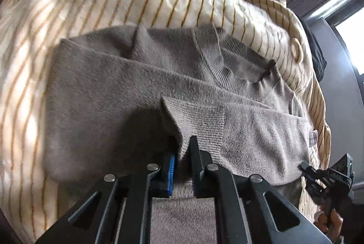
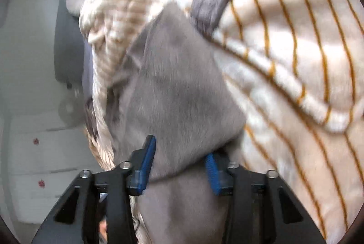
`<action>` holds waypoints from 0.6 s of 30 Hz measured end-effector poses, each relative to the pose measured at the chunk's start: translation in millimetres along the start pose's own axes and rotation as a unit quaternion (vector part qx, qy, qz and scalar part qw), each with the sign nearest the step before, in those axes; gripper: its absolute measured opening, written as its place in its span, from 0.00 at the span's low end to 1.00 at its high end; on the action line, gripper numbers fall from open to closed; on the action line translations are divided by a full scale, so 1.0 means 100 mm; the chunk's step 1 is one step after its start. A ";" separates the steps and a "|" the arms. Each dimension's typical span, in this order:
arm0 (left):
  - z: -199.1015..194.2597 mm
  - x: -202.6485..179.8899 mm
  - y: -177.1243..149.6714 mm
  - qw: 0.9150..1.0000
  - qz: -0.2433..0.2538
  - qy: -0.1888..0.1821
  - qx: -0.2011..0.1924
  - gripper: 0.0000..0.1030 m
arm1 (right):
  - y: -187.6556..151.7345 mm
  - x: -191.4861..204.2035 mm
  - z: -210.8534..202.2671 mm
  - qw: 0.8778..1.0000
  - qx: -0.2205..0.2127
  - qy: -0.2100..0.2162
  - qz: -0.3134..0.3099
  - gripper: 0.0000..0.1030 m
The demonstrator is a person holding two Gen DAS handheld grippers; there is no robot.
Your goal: Fold small clothes
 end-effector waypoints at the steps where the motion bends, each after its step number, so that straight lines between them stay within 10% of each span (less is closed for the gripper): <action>1: -0.05 0.00 -0.04 1.000 0.004 0.001 -0.006 0.12 | 0.04 0.04 -0.01 1.000 0.002 -0.016 -0.020 0.06; 14: -0.05 0.13 -0.25 0.995 0.052 0.082 -0.022 0.12 | 0.07 -0.12 -0.04 0.992 0.062 -0.055 -0.094 0.08; 18: -0.22 0.17 -0.18 0.995 0.054 0.079 -0.021 0.12 | -0.02 0.10 -0.21 0.983 0.079 -0.067 -0.151 0.40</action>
Point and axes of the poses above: each gripper's, at about its wrist camera, not at the fingertips, and z roughly the way its jaws point, x to its left, y to its top, the point moved 2 cm from there along z, roughly the way its jaws point, and after that the axes turned 14 degrees about -z, right-handed, at the moved point
